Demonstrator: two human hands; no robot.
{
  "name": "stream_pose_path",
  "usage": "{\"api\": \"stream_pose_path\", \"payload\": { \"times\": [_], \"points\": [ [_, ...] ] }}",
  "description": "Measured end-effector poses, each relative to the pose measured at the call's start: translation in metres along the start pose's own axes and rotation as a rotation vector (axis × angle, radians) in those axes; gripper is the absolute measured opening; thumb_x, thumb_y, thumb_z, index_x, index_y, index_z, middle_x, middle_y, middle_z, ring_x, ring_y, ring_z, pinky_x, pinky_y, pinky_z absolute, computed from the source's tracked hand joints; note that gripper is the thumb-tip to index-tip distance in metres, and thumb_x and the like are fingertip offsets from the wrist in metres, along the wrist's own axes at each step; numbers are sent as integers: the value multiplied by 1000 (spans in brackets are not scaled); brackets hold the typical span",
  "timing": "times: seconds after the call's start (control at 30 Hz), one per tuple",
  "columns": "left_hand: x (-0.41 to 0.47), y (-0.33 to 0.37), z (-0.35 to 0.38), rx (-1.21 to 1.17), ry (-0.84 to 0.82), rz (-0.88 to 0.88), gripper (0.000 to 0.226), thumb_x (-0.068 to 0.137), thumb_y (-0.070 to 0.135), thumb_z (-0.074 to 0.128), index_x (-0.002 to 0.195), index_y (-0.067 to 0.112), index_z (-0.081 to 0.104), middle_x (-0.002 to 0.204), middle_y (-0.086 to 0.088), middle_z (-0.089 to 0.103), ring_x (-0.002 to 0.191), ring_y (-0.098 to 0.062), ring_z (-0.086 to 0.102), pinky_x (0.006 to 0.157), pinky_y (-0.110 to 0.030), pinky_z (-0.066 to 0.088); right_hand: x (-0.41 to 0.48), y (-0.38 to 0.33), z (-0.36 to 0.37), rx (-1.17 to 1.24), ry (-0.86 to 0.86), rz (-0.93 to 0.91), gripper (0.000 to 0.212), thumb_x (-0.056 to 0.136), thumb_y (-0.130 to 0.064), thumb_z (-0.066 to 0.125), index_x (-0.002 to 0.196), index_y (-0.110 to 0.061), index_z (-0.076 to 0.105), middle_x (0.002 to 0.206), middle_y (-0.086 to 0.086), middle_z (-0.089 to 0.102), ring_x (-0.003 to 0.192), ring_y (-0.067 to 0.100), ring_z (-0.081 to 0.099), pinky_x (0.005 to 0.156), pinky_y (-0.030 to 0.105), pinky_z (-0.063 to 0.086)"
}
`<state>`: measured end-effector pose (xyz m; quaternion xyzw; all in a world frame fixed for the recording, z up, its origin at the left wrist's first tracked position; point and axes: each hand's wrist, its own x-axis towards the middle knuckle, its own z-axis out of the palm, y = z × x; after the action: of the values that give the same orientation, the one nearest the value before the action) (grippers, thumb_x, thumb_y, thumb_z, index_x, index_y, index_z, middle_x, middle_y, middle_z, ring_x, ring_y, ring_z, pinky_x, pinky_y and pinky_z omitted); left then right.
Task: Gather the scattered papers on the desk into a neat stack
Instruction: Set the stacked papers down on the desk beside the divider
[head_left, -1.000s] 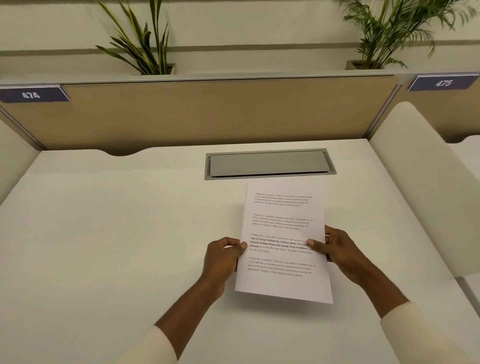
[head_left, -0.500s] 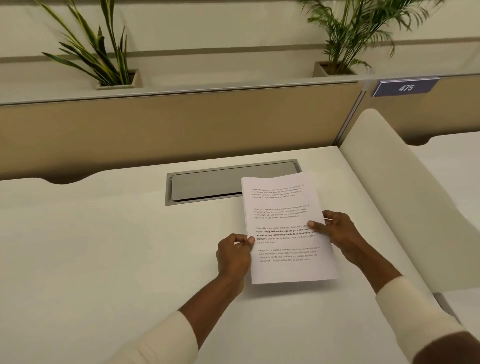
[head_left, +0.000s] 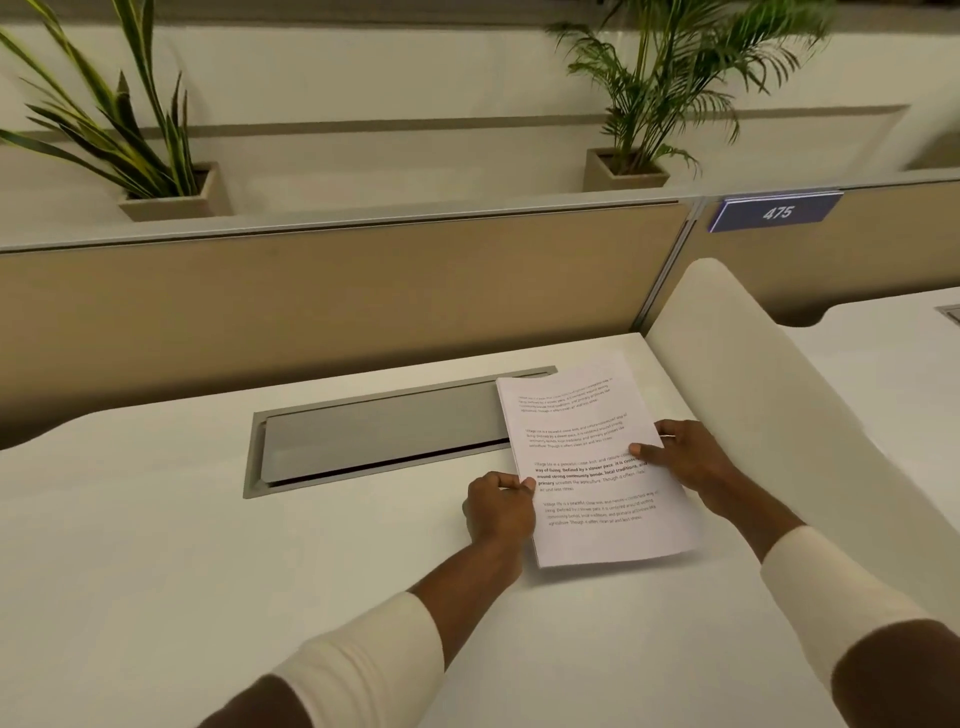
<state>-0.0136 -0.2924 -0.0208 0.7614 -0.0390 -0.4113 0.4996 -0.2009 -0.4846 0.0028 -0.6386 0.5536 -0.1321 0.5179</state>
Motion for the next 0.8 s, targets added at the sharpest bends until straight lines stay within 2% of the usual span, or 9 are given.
{"api": "stream_pose_path", "payload": {
  "times": [0.13, 0.27, 0.3, 0.4, 0.47, 0.53, 0.63, 0.7, 0.8],
  "points": [
    [14, 8, 13, 89, -4, 11, 18, 97, 22, 80, 83, 15, 70, 105, -8, 78, 100, -36, 78, 90, -48, 67, 22, 0, -1, -46, 7, 8, 22, 90, -8, 86, 107, 2, 75, 89, 7, 80, 71, 20, 76, 56, 21, 56],
    [28, 16, 16, 199, -31, 16, 28, 96, 20, 82, 75, 18, 63, 106, -9, 80, 84, -30, 76, 55, -26, 60, 42, 4, -1, -65, 23, 14, 23, 90, -9, 85, 109, 1, 75, 93, 8, 81, 74, 23, 77, 61, 27, 57],
    [32, 18, 16, 215, -48, 6, 28, 96, 18, 82, 76, 16, 62, 106, -10, 80, 80, -29, 77, 51, -27, 62, 47, 4, -1, -77, 25, 15, 22, 91, -10, 85, 108, -1, 75, 91, 5, 81, 73, 21, 76, 59, 26, 57],
    [36, 27, 17, 330, -108, -19, 21, 95, 20, 81, 86, 12, 64, 99, -11, 83, 73, -31, 84, 62, -47, 71, 58, 4, -3, -118, 30, 22, 21, 89, -15, 87, 105, -7, 75, 91, 3, 81, 72, 19, 76, 58, 26, 55],
    [36, 33, 19, 518, -109, 24, 15, 95, 26, 76, 93, 13, 68, 91, -6, 84, 66, -28, 85, 70, -47, 72, 64, 4, -5, -122, 47, 23, 23, 87, -18, 90, 102, -8, 75, 93, 8, 81, 74, 22, 75, 62, 29, 55],
    [35, 39, 19, 615, -84, 60, 13, 93, 31, 73, 92, 18, 68, 91, -3, 84, 69, -27, 85, 78, -44, 72, 66, 3, -6, -137, 79, 21, 25, 84, -26, 92, 97, -12, 76, 89, 5, 78, 75, 22, 73, 63, 29, 53],
    [33, 41, 23, 606, -62, 76, 19, 92, 35, 75, 101, 18, 70, 110, -3, 81, 94, -31, 84, 88, -43, 69, 64, 6, -4, -180, 126, 7, 27, 81, -40, 93, 90, -19, 77, 83, -3, 74, 78, 20, 73, 64, 29, 52],
    [33, 41, 28, 502, -70, 72, 30, 94, 36, 76, 115, 14, 73, 125, -6, 77, 113, -32, 76, 96, -42, 65, 64, 9, -1, -224, 171, -4, 34, 81, -47, 91, 95, -18, 78, 90, -2, 77, 87, 24, 74, 75, 34, 57],
    [32, 43, 35, 314, -79, 30, 41, 95, 35, 78, 127, 9, 73, 139, -12, 70, 127, -33, 67, 107, -45, 60, 60, 9, 5, -297, 263, 7, 54, 80, -57, 88, 110, -14, 78, 102, 1, 76, 98, 26, 71, 90, 40, 57]
  ]
}}
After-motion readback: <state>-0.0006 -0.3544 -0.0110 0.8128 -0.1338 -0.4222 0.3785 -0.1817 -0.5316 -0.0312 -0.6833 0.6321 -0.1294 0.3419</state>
